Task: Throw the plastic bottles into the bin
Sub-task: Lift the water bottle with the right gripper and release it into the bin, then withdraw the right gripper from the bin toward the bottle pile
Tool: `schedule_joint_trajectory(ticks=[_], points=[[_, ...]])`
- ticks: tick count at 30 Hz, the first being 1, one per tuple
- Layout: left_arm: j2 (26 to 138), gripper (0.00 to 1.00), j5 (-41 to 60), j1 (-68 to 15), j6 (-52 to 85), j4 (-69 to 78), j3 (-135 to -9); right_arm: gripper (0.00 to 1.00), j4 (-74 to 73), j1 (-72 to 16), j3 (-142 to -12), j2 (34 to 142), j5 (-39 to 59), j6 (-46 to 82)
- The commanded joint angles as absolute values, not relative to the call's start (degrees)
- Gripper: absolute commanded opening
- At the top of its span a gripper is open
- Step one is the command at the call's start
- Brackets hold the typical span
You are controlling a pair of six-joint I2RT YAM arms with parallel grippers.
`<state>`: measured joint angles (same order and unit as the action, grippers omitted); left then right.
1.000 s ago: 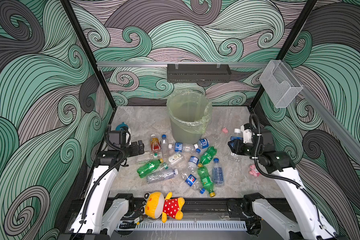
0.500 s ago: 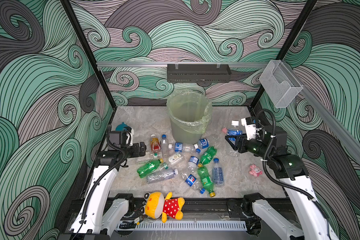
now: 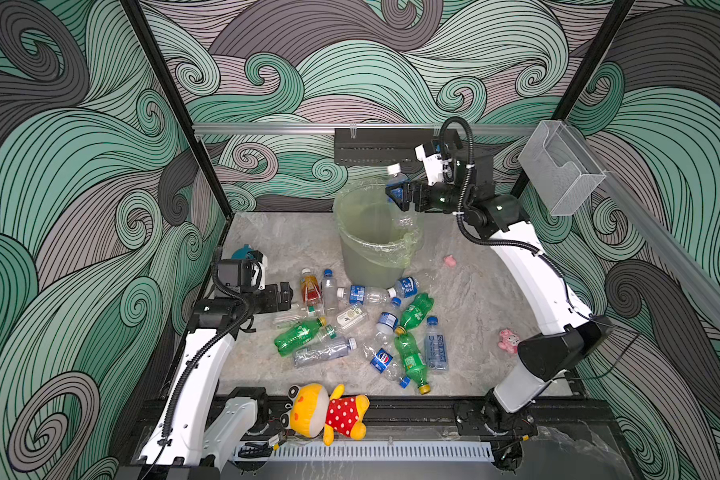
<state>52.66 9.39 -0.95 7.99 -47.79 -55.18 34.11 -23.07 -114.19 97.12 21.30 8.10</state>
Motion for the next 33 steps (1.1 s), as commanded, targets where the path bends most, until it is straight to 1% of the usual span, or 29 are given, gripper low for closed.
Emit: schedule_joint_trajectory(ticks=[1, 6, 15, 23, 33], points=[[52.9, 0.99, 9.2, -1.2, 6.7, -49.9, -58.2, 1.0, 36.8, -23.1, -112.4, 90.1, 17.8, 5.4], [54.4, 0.99, 10.1, -1.1, 5.1, -50.4, -59.3, 1.0, 38.1, -22.7, -101.7, 79.8, 13.8, 5.1], [55.8, 0.99, 10.6, -1.1, 4.1, -50.0, -59.0, 0.99, 44.7, -22.6, -83.6, 68.8, 7.6, 9.7], [57.3, 0.99, 10.1, -1.1, 1.9, -51.3, -58.9, 0.96, 51.4, -22.6, -73.4, 64.5, 5.4, 14.8], [58.1, 0.99, 8.4, -1.2, 1.5, -50.5, -57.5, 0.86, 55.3, -22.6, -66.0, 63.3, 4.9, 22.4]])
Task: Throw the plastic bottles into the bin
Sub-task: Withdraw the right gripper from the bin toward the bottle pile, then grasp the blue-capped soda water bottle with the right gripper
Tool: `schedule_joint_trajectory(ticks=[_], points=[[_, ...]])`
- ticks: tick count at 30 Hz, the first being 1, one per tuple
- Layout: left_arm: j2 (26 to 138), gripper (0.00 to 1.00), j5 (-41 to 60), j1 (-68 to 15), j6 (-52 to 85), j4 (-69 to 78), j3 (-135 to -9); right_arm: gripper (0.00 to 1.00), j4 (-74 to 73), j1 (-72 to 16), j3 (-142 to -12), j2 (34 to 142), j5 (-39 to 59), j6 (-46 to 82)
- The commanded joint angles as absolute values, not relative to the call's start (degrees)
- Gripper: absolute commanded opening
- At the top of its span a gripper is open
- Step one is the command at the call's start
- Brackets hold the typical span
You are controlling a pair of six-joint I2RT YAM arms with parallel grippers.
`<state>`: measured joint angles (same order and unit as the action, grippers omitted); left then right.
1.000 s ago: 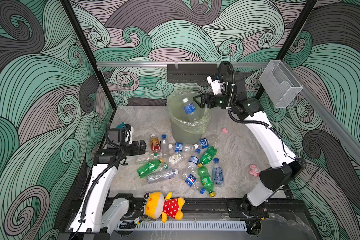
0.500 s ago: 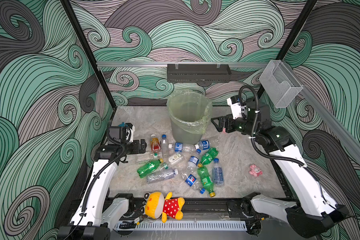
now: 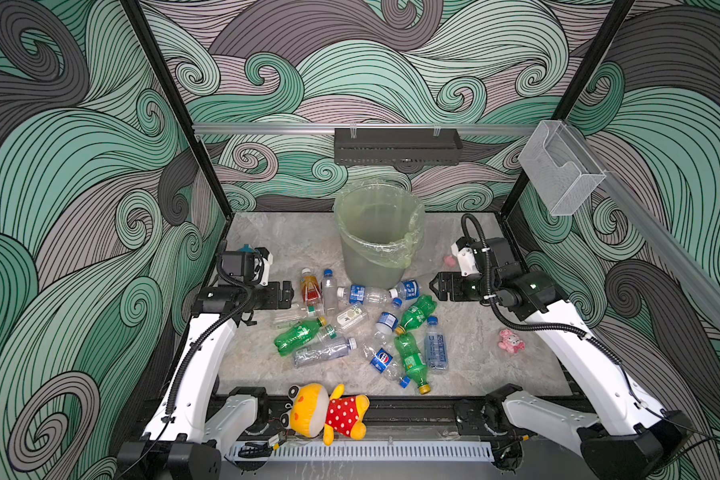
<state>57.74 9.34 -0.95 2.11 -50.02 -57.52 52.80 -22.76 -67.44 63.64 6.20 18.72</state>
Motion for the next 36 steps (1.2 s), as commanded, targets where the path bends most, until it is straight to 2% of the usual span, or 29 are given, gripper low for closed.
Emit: schedule_joint_trajectory(ticks=[1, 11, 16, 36], points=[[58.2, 0.99, 8.3, -1.1, 1.5, -50.3, -57.4, 0.85, 55.7, -22.7, -65.5, 63.5, 5.0, 23.5], [58.4, 0.99, 6.1, -1.1, 2.6, -49.4, -56.3, 0.79, 58.1, -23.8, -58.5, 64.2, 5.2, 29.4], [58.0, 0.99, 5.9, -1.1, 2.8, -49.1, -56.1, 0.8, 57.4, -26.3, -54.1, 64.8, 6.1, 31.7], [58.3, 0.99, 5.6, -1.1, 5.4, -45.4, -54.2, 0.78, 43.3, -33.1, -41.6, 72.7, 2.9, 38.3]])
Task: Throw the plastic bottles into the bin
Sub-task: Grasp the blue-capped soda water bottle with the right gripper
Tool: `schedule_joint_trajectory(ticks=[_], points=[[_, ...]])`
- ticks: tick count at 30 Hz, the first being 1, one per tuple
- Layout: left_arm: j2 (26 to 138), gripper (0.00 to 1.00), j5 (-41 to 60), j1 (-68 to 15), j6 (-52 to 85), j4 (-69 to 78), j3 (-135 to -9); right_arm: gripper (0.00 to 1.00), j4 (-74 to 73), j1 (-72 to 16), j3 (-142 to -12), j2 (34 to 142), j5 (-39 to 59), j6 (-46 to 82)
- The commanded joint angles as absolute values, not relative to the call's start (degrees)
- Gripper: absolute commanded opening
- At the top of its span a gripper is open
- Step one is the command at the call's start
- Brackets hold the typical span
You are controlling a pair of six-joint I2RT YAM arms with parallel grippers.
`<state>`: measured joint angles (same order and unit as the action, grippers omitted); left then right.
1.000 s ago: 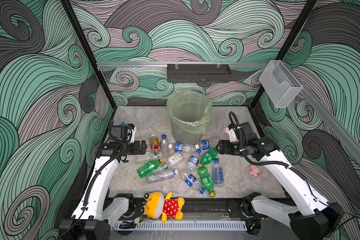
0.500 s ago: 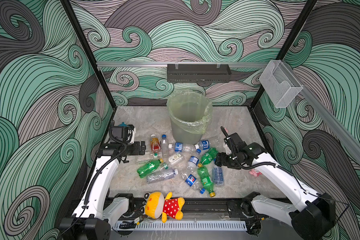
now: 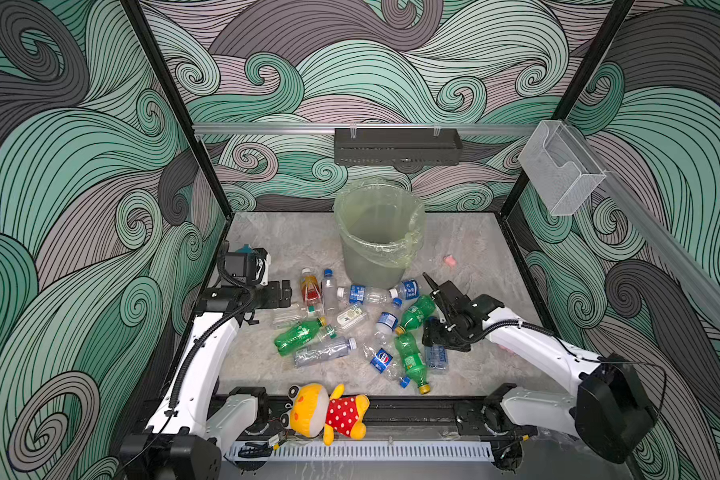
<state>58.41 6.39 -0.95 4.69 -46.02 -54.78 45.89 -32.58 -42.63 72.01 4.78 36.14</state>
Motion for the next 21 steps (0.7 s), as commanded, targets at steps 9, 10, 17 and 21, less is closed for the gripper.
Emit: schedule_joint_trajectory(ticks=[9, 10, 17, 21], points=[[58.1, 0.99, 6.4, -1.2, 4.5, -45.3, -53.6, 0.75, 39.9, -33.3, -40.4, 76.6, 0.4, 38.4], [58.2, 0.99, 6.3, -1.1, 4.5, -45.3, -53.5, 0.75, 39.6, -33.3, -40.3, 77.0, 0.1, 38.4], [58.3, 0.99, 5.8, -1.2, 3.8, -45.4, -52.9, 0.63, 39.4, -33.4, -39.3, 77.1, -1.5, 38.8], [58.2, 0.99, 6.2, -1.1, 3.1, -45.3, -52.3, 0.58, 42.0, -33.5, -39.4, 74.9, -5.0, 38.8]])
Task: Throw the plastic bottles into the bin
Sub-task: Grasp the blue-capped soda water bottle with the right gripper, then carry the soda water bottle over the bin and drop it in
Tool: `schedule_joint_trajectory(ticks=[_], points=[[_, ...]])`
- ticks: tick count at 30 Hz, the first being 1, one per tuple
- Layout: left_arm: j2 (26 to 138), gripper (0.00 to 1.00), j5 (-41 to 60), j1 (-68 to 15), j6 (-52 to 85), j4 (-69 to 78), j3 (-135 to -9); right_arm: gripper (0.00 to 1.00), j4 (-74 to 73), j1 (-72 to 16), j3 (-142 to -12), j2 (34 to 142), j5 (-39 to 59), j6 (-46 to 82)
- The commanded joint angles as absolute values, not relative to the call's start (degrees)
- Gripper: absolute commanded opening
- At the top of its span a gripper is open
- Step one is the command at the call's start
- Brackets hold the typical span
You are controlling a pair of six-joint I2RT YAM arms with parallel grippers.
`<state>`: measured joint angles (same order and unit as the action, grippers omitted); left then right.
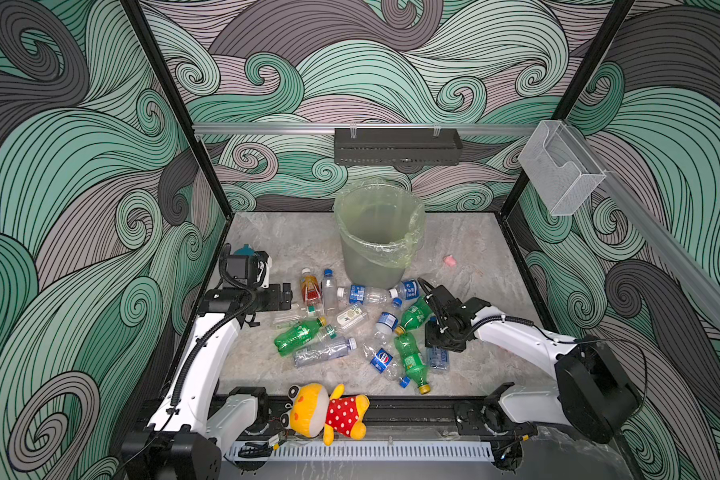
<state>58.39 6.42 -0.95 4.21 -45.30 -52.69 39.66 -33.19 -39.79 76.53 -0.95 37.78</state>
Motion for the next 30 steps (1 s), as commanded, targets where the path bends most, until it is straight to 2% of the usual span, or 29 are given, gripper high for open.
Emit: schedule_joint_trajectory(ticks=[1, 11, 19, 30], points=[[58.3, 0.99, 6.3, -1.1, 2.8, -45.3, -52.2, 0.57, 42.4, -33.4, -39.4, 74.2, -5.4, 38.7], [57.5, 0.99, 4.7, -1.1, 2.9, -43.3, -52.0, 0.52, 45.2, -33.4, -40.3, 64.9, -8.1, 35.3], [56.7, 0.99, 0.7, -1.2, 2.3, -43.8, -52.8, 0.54, 44.8, -32.5, -45.8, 54.3, -2.2, 26.4], [55.4, 0.99, -1.6, -1.2, 2.2, -44.9, -53.8, 0.53, 46.3, -27.2, -55.5, 45.9, 8.7, 18.8]])
